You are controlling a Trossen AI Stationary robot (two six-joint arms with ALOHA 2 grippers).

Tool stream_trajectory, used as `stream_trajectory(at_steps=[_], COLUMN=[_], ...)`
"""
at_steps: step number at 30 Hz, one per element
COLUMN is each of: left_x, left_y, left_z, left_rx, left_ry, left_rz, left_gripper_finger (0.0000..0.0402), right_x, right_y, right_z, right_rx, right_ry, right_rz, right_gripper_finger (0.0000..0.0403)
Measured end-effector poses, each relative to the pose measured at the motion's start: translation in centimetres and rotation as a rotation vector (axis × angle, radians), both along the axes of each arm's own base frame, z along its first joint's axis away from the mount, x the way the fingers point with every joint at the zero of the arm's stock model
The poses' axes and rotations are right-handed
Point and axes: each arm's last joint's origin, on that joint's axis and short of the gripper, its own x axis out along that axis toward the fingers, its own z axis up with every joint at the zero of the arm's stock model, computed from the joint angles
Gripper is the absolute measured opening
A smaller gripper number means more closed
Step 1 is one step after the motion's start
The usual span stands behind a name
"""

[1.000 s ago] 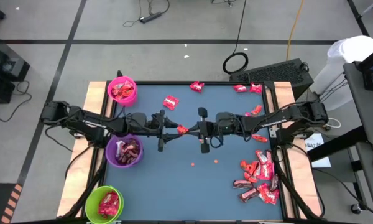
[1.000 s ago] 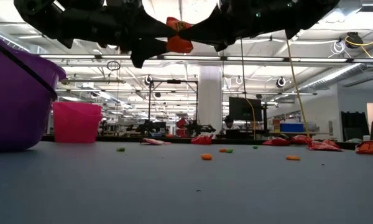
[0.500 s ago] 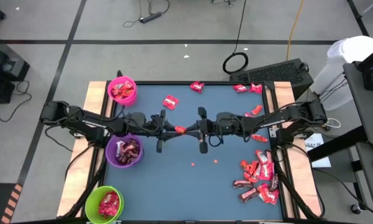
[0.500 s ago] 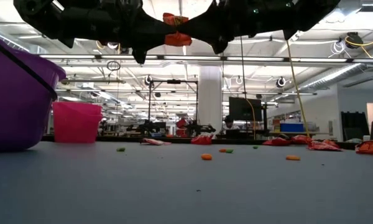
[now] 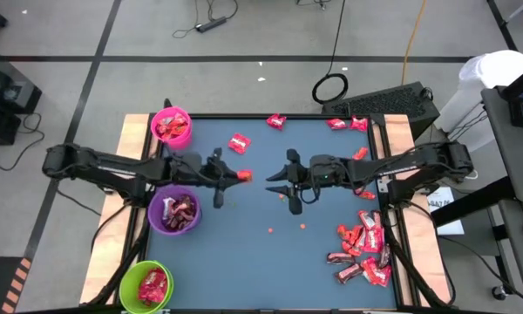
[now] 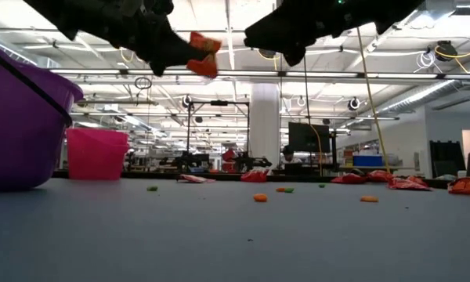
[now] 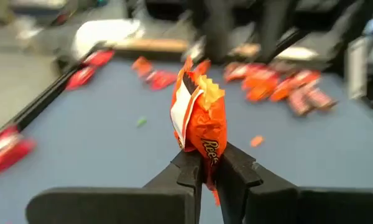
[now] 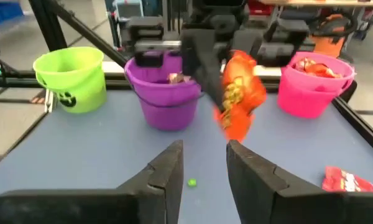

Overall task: Organize candy in baskets
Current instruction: Put the orange chocolate into the pink bucket

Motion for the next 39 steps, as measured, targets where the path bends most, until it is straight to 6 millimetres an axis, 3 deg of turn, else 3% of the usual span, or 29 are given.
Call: stream_trajectory(at_steps=[7,17,28,39], left_x=[-3.4,-7.9,-11.7,-13.0], left_y=[1.5,5.4,10.8,14.3], left_z=[2.5,4.7,3.4,0.7], left_rx=[0.148,0.277,0.168,-0.008], left_ry=[0.218,0.446,0.671,0.863], left_rz=[0.214,0.759,1.084,1.138], left_gripper_finger=[0.0037,0.0037,0.0038,0.0038], right_x=[-0.7,0.2,0.9,0.9], right_y=[-0.2,-0.2,-0.2,-0.2], right_z=[-0.2,-2.1,-3.8,-3.8], right_rx=[0.017,0.004,0.011,0.034], right_ry=[0.073,0.150,0.207,0.208], right_rz=[-0.010,-0.015,-0.019,-0.025], right_gripper_finger=[0.0110,0.0110,0.0110,0.0110])
